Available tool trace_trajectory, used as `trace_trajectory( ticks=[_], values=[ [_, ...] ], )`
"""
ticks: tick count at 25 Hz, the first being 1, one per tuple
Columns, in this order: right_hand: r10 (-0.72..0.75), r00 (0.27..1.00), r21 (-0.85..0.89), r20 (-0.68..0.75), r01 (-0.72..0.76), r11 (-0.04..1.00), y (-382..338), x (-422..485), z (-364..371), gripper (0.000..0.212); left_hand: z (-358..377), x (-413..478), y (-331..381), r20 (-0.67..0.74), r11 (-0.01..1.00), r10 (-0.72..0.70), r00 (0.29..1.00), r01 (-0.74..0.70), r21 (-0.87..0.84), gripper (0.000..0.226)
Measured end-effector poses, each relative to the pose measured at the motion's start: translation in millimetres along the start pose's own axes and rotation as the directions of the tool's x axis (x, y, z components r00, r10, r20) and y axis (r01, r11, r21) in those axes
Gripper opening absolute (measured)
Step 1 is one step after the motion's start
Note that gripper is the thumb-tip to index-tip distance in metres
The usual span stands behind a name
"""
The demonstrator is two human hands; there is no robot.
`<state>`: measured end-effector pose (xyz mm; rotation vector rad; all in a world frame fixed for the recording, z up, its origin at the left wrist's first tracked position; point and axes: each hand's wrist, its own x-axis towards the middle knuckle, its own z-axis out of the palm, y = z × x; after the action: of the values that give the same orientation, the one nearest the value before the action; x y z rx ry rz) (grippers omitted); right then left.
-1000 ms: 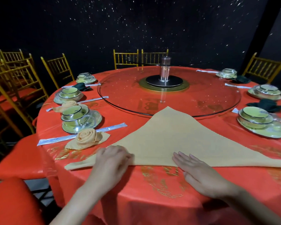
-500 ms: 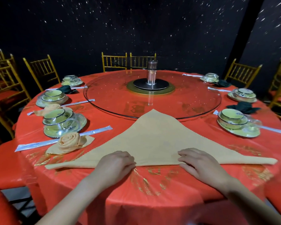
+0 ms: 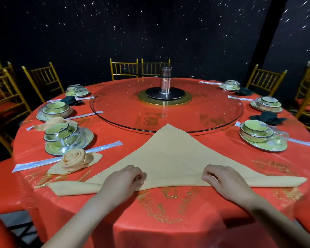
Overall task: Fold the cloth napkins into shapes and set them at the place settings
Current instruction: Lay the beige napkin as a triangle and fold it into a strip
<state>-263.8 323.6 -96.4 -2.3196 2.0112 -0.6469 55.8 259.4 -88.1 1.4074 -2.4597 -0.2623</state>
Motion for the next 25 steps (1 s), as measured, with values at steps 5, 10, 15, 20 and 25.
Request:
trace_trajectory(
  ticks=[5, 10, 15, 20, 25],
  values=[
    [0.007, 1.0, 0.011, -0.03, -0.006, 1.0, 13.2, 3.2, 7.1, 0.018, 8.1, 8.1, 20.0, -0.148, 0.973, 0.169, 0.975, -0.141, 0.181, 0.018],
    [0.047, 0.998, 0.011, -0.031, -0.047, 0.999, 11.1, 9.3, 4.2, 0.029, 61.2, 10.7, 114.9, 0.036, 0.924, 0.376, 0.926, -0.378, 0.059, 0.048],
    [0.038, 0.994, -0.093, -0.101, -0.047, 0.995, -3.4, -8.3, 8.1, 0.064, 65.8, 14.3, 126.2, 0.091, 0.942, 0.294, 0.951, -0.305, 0.142, 0.086],
    [0.204, 0.946, -0.149, 0.252, -0.17, 0.974, -1.1, -40.1, -3.4, 0.11, 70.4, 13.7, 121.5, 0.107, 0.938, 0.287, 0.952, -0.302, 0.17, 0.066],
    [0.308, 0.929, -0.215, 0.208, -0.263, 0.94, 25.1, -58.7, -18.7, 0.117, 78.2, 13.0, 117.3, 0.067, 0.932, 0.304, 0.95, -0.311, 0.187, 0.066]
  ],
)
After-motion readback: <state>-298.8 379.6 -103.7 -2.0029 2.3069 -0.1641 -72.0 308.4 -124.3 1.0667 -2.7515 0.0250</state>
